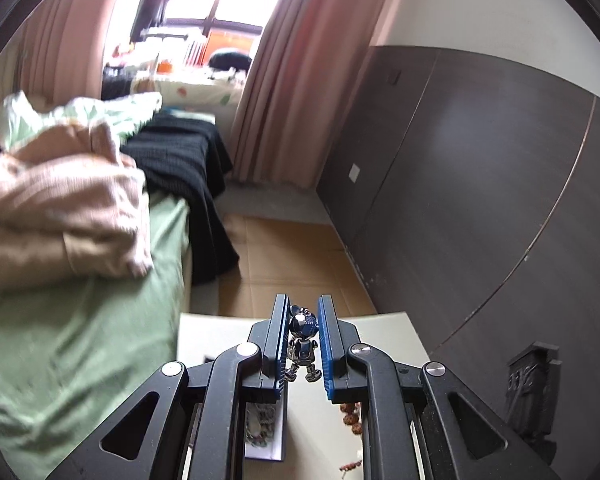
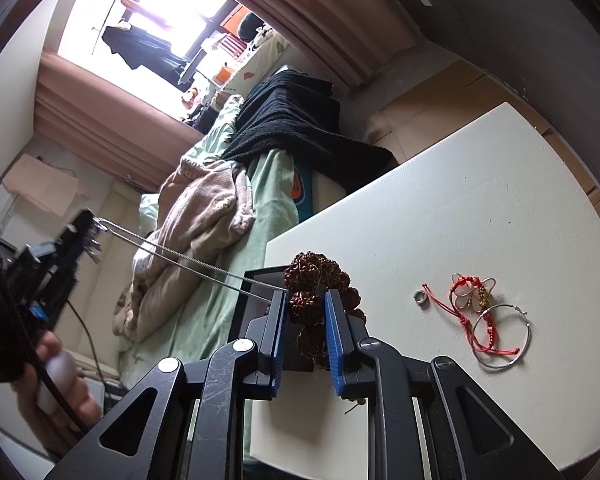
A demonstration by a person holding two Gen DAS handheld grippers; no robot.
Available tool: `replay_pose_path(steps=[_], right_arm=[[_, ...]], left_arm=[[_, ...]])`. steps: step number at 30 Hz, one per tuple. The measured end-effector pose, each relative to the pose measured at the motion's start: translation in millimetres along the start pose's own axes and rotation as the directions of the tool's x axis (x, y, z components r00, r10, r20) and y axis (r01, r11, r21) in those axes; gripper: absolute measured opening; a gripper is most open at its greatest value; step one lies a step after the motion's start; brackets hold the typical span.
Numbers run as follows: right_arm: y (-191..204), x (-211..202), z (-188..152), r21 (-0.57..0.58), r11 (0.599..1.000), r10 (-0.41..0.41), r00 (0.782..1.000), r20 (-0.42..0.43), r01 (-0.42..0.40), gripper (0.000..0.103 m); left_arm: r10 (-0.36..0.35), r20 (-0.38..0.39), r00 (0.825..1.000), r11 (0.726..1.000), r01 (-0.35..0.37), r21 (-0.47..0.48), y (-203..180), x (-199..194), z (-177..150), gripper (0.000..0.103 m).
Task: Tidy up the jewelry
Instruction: 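Lower the silver chain into the black box with the left gripper while the right gripper grasps the rudraksha bracelet, then carry the rudraksha bracelet into the black box and open the right gripper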
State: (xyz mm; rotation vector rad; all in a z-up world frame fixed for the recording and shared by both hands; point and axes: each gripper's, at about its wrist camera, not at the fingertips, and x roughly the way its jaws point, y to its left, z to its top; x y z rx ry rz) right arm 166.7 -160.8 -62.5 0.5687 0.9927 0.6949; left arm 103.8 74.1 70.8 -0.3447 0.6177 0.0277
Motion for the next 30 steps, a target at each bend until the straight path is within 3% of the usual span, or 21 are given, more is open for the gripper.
replay_pose_path(steps=[11,13,17,18,20,22,24,30], right_arm=[[2,9,-4,0.013,1.0,-0.018,1.0,0.003,0.018,0.02],[4,11,-4,0.01,1.0,-0.008,1.0,0.006,0.008,0.02],[7,13,-6,0.001,1.0,0.01,1.0,0.019,-0.01,0.02],[8,14,-6,0.0,1.0,0.015,1.0,0.019,-0.015,0.02],[12,16,-8,-0.006,1.0,0.029,0.999,0.022,-0.028,0.02],[16,17,-9,-0.016,0.999,0.042,0.999,0.03,-0.042,0.02],[21,17,-10,-0.021,0.998,0.058,0.997,0.041,-0.057,0.02],[41,26,-6,-0.035,0.996,0.086,0.994,0.063,-0.084,0.02]], left_arm=[[-0.056,-0.159,0.986,0.993,0.038,-0.112,27,65,-60,0.015],[-0.071,-0.195,0.978,0.986,0.04,-0.16,36,77,-66,0.015],[-0.176,-0.304,0.936,0.955,0.087,-0.284,52,94,-69,0.016],[-0.175,-0.305,0.936,0.955,0.086,-0.284,52,92,-68,0.019],[-0.151,-0.281,0.948,0.96,0.073,-0.27,54,82,-63,0.038],[-0.128,-0.234,0.964,0.958,0.06,-0.279,59,67,-58,0.075],[-0.119,-0.182,0.976,0.953,0.06,-0.297,66,53,-55,0.082],[-0.117,-0.125,0.985,0.919,0.06,-0.389,98,26,-48,0.082]])
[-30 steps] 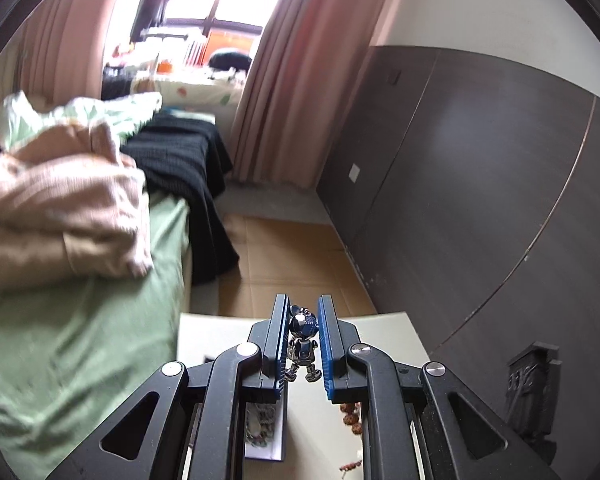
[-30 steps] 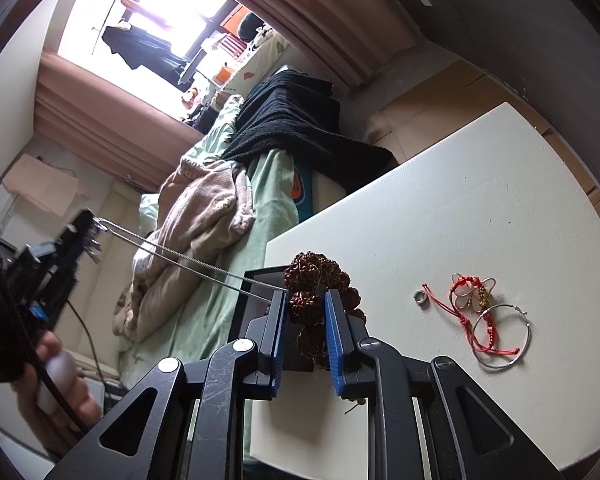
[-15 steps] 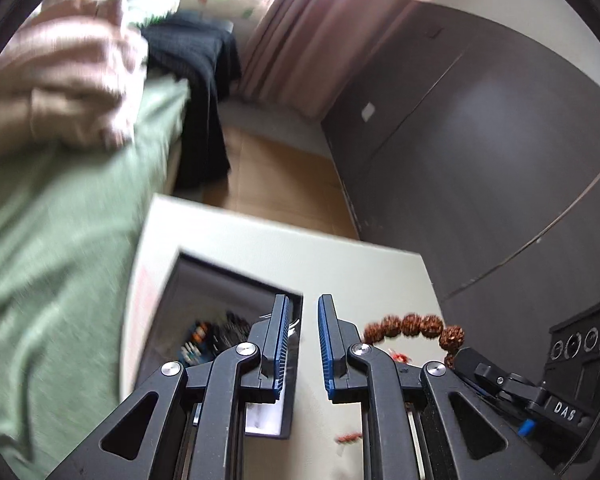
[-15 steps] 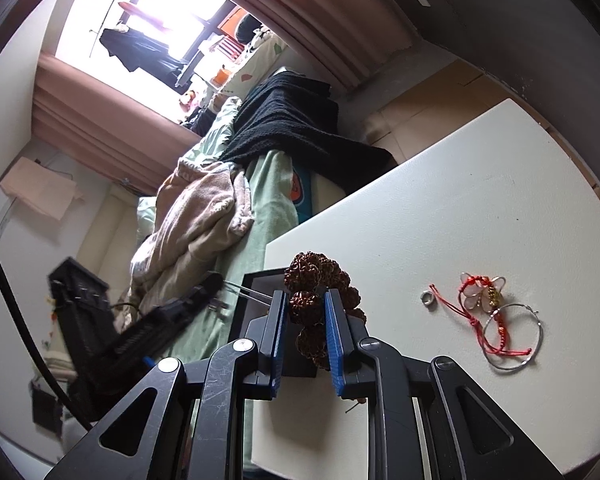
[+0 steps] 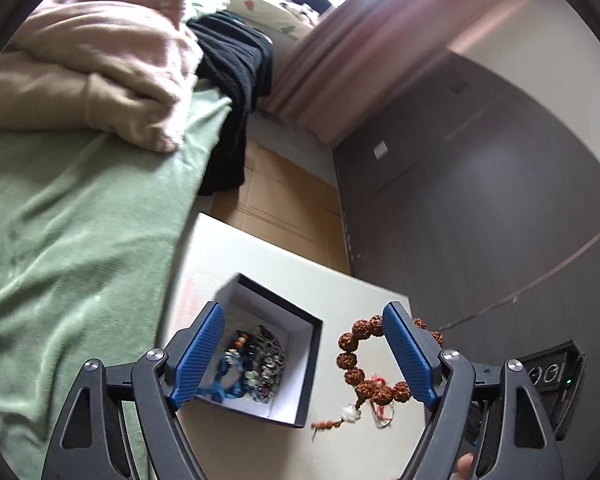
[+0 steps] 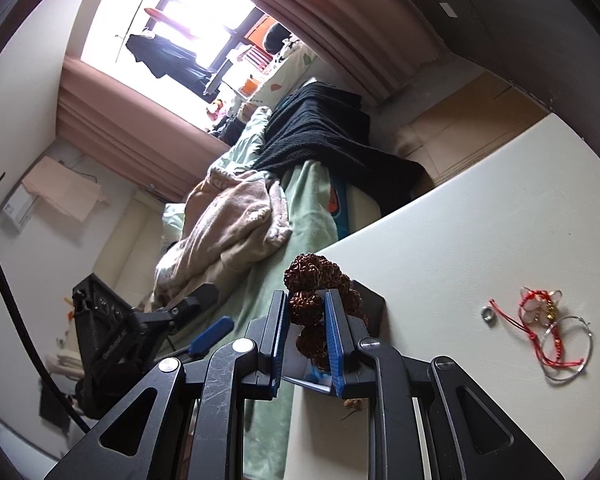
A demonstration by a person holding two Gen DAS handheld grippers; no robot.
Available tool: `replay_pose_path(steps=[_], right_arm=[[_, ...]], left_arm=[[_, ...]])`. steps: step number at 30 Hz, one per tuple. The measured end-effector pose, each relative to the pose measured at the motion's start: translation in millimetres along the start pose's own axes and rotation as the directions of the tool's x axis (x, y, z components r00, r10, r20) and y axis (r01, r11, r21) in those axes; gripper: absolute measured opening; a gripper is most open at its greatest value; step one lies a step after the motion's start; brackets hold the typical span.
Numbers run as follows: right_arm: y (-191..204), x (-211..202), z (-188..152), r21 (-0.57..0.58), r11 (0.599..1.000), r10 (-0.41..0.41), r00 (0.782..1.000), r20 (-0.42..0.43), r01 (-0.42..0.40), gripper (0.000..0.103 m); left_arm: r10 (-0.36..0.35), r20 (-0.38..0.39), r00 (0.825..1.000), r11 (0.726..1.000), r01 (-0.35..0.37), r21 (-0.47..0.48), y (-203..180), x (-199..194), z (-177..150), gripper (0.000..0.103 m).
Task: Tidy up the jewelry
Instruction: 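Carry the rudraksha bracelet into the black box and open the right gripper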
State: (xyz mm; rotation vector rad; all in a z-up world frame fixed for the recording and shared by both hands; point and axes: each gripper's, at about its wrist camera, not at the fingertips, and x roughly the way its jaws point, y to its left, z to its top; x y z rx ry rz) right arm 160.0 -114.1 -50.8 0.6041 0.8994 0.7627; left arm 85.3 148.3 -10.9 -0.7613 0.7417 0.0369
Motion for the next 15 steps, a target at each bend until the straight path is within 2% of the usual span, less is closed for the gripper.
replay_pose_path(steps=[4,8,15], right_arm=[[16,15,4,-0.032,0.999,0.013,1.0,0.005,-0.013,0.02],[27,33,3,-0.049,0.999,0.017,1.0,0.007,-0.016,0.02],[35,52,-3,-0.115,0.993,-0.035,0.999,0.022,0.038,0.02]], left_arm=[[0.005,0.039,0.999,0.999,-0.004,-0.039,13,-15,5,0.082],[0.002,0.043,0.999,0.999,0.0,-0.037,17,-23,5,0.082],[-0.001,0.048,0.999,1.0,0.002,-0.031,18,-29,3,0.082]])
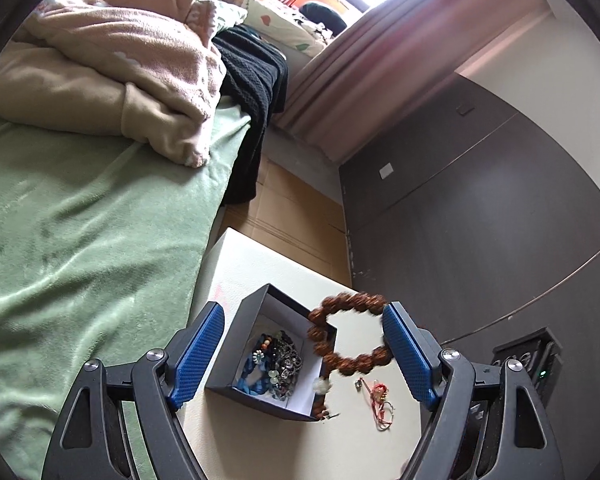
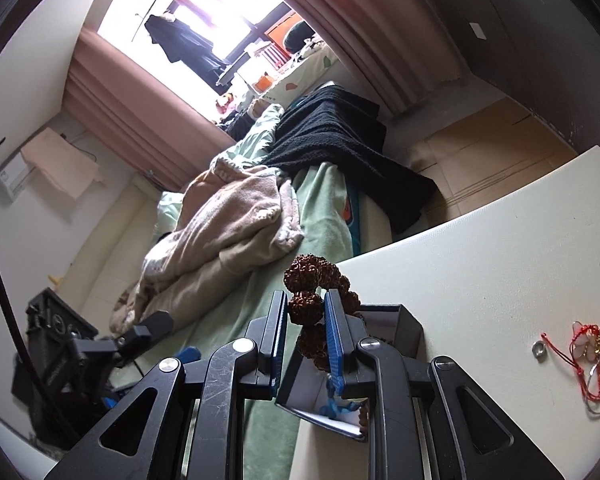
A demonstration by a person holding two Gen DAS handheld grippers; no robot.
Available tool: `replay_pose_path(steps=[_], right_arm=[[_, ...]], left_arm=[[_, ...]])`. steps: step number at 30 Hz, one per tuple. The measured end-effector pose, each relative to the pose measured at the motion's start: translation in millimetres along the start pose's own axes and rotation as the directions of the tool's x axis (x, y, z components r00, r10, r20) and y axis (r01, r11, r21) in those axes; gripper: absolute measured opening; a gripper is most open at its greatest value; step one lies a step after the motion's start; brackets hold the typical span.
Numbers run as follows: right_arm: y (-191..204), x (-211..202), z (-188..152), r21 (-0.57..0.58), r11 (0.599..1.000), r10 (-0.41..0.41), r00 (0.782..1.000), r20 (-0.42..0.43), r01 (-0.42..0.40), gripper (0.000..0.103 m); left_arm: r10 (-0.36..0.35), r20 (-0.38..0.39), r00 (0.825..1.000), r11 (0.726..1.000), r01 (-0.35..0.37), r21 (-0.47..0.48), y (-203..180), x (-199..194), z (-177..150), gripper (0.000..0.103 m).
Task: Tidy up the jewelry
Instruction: 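Carry the rudraksha bracelet into the black box and open the right gripper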
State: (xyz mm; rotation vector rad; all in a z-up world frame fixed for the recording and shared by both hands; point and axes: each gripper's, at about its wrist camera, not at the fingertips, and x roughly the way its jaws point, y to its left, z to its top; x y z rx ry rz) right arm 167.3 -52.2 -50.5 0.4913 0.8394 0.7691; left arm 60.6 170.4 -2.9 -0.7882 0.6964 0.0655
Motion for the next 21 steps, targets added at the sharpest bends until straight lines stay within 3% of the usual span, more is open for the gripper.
replay_pose_path(steps=[11,12,15,17,21], right_arm=[[1,9,-17,-0.111,0.983,-0.151,0.988,-0.043,0.145,0.022],[4,12,-19,-0.115,0.983,-0.147,0.988,-0.055,0.14,0.024],[8,25,-24,-0.08,0.997,-0.033,0.987,-0.16,0.021,0.04],[6,23,-25,-0.053,0.999,-0.003,0.987,-0.162,-0.005,0.04],[-6,7,-21,-0.02,1.0,-0.027,0.991,-0.13,0.024,0.04]], left_arm=[[-0.003,0.0,1.0,1.0,0.003,-0.007,2,-2,-1,0.082],[0.0,0.0,1.0,1.0,0.0,-0.004,2,-2,-1,0.082],[0.007,0.003,1.0,1.0,-0.007,-0.005,4,-5,-1,0.082],[0.013,0.006,1.0,1.0,-0.013,-0.009,6,-7,-1,0.082],[0.015,0.007,1.0,1.0,-0.015,-0.008,6,-8,-2,0.082]])
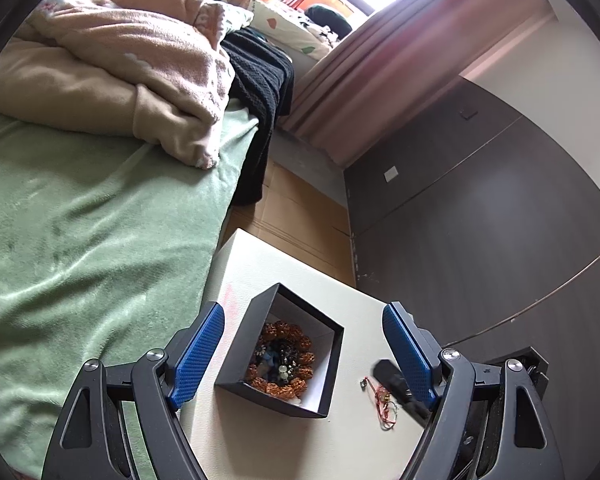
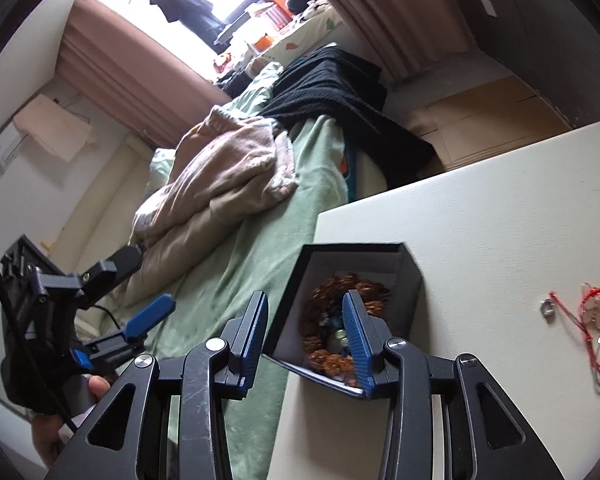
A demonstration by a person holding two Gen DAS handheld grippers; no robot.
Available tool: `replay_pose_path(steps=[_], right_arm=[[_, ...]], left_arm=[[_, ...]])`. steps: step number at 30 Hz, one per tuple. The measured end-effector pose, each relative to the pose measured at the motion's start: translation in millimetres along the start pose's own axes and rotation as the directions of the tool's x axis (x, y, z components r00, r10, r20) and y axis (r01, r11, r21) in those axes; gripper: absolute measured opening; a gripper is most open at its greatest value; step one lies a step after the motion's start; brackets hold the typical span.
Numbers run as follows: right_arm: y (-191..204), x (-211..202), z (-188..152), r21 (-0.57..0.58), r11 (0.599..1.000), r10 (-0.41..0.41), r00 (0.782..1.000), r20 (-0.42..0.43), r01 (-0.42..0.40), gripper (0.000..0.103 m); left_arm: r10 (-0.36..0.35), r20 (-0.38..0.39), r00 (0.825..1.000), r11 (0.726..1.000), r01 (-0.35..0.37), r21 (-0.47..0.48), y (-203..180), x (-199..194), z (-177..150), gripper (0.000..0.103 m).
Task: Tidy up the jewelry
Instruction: 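Carry the rudraksha bracelet into the black box and open the right gripper, then move the left gripper to the silver hoop and close on it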
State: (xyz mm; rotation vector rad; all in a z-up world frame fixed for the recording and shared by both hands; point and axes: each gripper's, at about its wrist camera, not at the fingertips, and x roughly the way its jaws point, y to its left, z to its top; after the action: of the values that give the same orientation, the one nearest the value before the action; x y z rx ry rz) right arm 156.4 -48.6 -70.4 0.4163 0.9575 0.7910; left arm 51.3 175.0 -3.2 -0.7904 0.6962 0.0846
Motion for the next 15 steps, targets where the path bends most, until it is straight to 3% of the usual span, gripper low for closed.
replay_pose_path(steps=[5,7,11,13,15], right_arm=[[-22,-34,-1,0.054,0.996,-0.069,0.997,0.042,0.067,0.042],[-30,-47,0,0.076,0.991,-0.115,0.992,0.05,0.111,0.052],[-49,-80,1,0.124,0.976,-0.189,0.979,0.078,0.179,0.061],[-56,-90,1,0.143,0.969,-0.215,0.973,0.08,0.202,0.073],[-64,-101,-1,0.163,0.963,-0.23,0.969,0.088,0.214,0.076]], left_arm=[[-0.001,-0.022,1.0,0.999,0.002,0.036,-10,6,-8,0.082],[0.002,-0.032,0.999,0.999,0.0,0.053,-18,10,-11,0.082],[0.008,-0.053,0.999,0.994,-0.002,0.106,-36,19,-21,0.082],[0.009,-0.07,0.997,0.991,0.0,0.13,-45,25,-27,0.082],[0.005,-0.088,0.996,0.989,0.009,0.149,-54,31,-33,0.083]])
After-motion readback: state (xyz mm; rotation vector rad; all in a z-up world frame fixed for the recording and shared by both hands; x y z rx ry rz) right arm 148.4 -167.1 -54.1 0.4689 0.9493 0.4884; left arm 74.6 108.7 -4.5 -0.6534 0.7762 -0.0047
